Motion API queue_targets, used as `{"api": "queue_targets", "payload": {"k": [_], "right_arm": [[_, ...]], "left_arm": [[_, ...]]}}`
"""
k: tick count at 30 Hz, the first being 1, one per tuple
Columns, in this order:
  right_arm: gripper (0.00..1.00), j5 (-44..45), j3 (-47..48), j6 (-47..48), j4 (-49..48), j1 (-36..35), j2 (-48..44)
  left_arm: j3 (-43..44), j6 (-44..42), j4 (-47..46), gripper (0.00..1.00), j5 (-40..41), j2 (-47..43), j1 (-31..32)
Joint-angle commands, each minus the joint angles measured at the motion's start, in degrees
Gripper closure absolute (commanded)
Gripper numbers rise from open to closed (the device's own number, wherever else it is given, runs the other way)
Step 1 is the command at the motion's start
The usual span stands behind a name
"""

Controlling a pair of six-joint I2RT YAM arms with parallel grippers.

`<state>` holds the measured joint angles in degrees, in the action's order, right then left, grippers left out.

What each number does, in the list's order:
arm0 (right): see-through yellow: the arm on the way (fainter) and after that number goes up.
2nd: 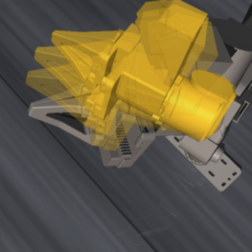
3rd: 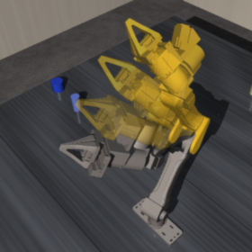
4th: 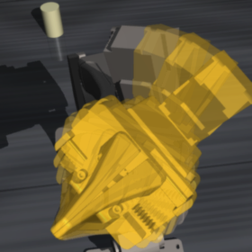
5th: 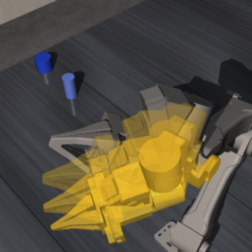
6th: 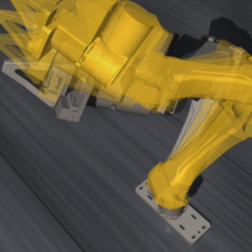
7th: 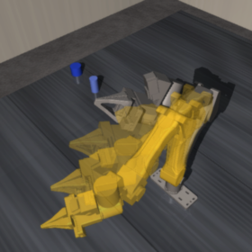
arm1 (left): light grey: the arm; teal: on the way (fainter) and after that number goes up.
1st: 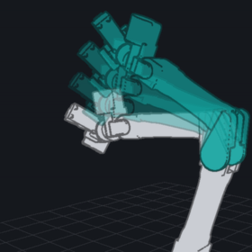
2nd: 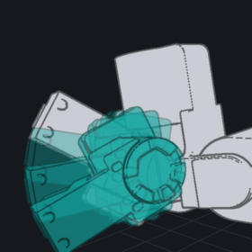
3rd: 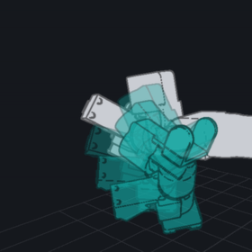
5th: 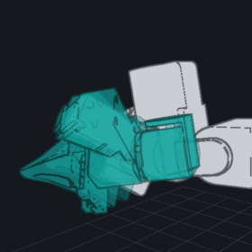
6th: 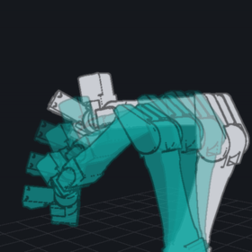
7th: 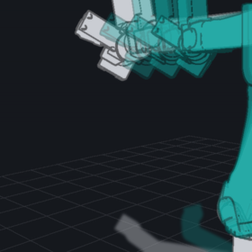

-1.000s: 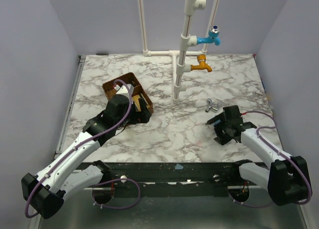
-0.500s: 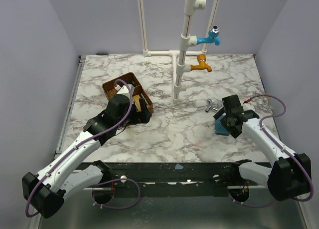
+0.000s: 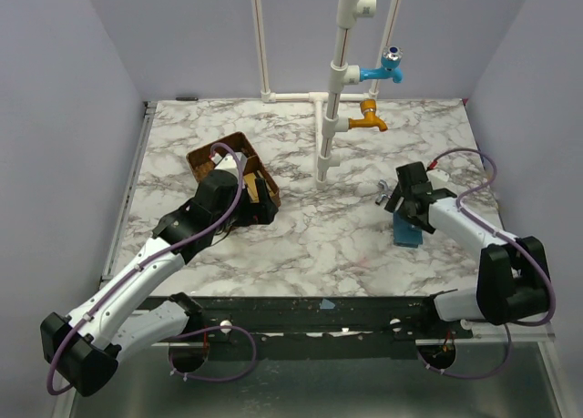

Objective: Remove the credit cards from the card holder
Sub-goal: Move the card holder to the center of the board.

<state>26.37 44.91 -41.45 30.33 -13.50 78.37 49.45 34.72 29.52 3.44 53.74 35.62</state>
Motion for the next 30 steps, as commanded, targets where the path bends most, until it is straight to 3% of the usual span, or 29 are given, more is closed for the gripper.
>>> {"api": "queue_targets", "payload": {"k": [1, 5, 10, 23, 30], "right_arm": [[0.00, -1.3, -2.8, 4.9, -8.1, 2.4, 0.2], [0.00, -7.3, -5.6, 6.2, -13.0, 5.4, -1.0], [0.00, -8.8, -5.7, 6.3, -14.1, 5.6, -0.2], [0.01, -17.3, -9.5, 1.9, -10.4, 5.5, -4.2], [0.06, -17.0, -9.0, -0.9, -5.9, 3.8, -2.4]], "left_arm": [[1.9, -1.1, 1.1, 0.01, -1.1, 0.1, -0.3], [1.9, -1.1, 1.4, 0.02, -1.0, 0.0, -0.3], [2.0, -0.8, 1.3, 0.01, -1.2, 0.4, -0.3], [2.5, -0.4, 1.2, 0.01, -1.6, 1.7, -0.3], [2.5, -0.2, 0.9, 0.02, -1.9, 2.4, -0.3]]}}
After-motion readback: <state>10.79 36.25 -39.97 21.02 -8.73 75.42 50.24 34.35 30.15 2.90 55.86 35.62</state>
